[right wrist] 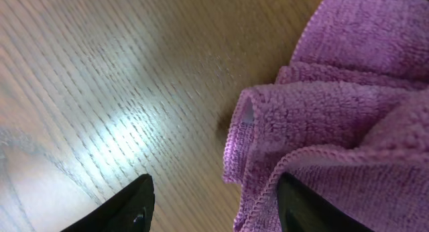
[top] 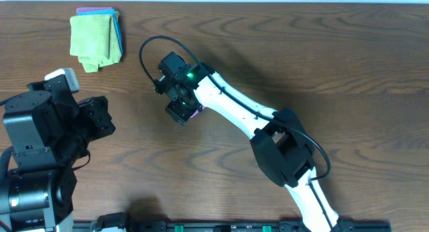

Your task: Fold the cloth

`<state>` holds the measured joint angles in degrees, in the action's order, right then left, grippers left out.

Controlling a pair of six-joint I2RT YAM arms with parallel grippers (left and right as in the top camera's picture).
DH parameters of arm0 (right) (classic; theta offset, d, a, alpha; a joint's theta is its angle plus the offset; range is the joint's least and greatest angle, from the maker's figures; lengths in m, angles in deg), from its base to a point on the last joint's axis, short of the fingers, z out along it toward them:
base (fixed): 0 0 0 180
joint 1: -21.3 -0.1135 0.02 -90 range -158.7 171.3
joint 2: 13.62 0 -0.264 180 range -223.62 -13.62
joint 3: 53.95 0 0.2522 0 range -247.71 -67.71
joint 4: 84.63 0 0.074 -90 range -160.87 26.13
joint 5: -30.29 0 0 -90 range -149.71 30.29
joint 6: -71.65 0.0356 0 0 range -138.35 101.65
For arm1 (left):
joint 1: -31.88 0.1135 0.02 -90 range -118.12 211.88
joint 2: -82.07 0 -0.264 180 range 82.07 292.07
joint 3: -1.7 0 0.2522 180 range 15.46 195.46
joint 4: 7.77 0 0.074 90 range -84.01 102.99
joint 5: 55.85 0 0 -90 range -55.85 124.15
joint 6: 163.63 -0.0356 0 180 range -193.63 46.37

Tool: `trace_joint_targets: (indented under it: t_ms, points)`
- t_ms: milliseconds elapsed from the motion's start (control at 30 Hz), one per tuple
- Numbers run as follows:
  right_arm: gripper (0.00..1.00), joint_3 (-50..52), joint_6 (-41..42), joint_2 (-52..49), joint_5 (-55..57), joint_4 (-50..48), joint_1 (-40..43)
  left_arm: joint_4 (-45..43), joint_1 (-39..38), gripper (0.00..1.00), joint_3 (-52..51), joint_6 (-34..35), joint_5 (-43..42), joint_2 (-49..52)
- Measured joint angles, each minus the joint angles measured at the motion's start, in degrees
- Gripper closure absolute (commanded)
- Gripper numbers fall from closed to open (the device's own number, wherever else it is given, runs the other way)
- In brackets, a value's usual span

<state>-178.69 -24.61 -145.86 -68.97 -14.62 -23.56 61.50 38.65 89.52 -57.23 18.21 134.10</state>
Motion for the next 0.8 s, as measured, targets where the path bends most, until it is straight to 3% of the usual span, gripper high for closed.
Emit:
trace_joint_targets:
  t_ms: [267,433,533,567,600,667,700,800]
  points:
    - [0.14,-13.2,0.3,-0.4,9.0,4.2,0.4,0.0,0.0,0.82,0.0,-1.7,0.3,0.0]
    - [0.14,-20.8,0.2,-0.2,12.0,8.5,2.4,0.0,0.0,0.79,0.0,-1.9,0.5,0.0]
    - [0.26,-22.3,0.1,1.0,13.2,11.0,4.6,0.0,0.0,0.78,-0.1,-1.9,0.9,0.0]
    - [0.34,-22.4,0.3,1.4,13.4,12.2,5.3,0.0,0.0,0.78,-0.2,-1.9,0.9,0.0]
    - [0.45,-22.4,0.1,1.7,13.4,13.0,5.9,0.0,0.0,0.78,-0.2,-1.9,0.9,0.0]
    - [0.85,-22.5,0.7,2.3,12.5,15.0,7.2,0.0,0.0,0.78,-0.2,-1.9,0.9,0.0]
    - [0.98,-22.4,0.6,2.3,11.9,15.0,7.6,0.0,0.0,0.78,-0.2,-1.9,0.9,0.0]
    - [0.99,-19.8,0.9,2.4,9.0,12.0,7.9,0.1,0.0,0.77,-0.3,-1.9,0.9,0.0]
